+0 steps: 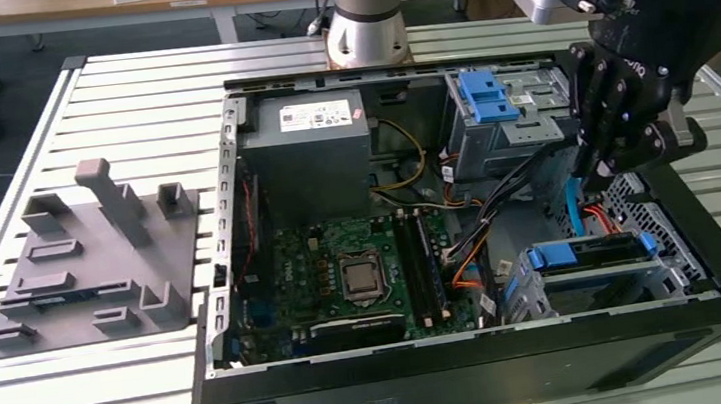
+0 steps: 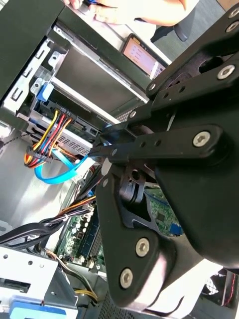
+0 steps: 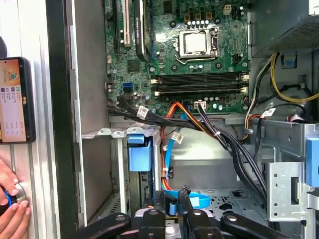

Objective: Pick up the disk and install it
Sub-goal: 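Insert the second disk wire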

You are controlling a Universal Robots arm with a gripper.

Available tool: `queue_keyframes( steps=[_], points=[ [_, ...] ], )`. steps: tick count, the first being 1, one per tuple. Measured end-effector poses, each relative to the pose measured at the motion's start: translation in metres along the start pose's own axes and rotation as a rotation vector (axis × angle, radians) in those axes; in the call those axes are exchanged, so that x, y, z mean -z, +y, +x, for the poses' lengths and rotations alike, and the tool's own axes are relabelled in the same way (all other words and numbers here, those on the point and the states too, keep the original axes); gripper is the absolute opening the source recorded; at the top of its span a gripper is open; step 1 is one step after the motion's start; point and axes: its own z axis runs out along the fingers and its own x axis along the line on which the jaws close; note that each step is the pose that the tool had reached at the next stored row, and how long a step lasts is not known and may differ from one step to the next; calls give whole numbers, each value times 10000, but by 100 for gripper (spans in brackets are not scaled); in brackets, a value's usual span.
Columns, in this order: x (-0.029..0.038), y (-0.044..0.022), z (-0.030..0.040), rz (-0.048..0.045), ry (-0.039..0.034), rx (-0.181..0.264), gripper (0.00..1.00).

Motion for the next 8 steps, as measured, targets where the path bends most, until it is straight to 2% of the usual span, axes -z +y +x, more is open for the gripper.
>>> queue_keyframes(
  steps=[3, 8],
  points=[
    [-12, 1, -3, 5, 25, 0, 25],
    [-71, 4, -8, 18, 94, 1, 24]
  ],
)
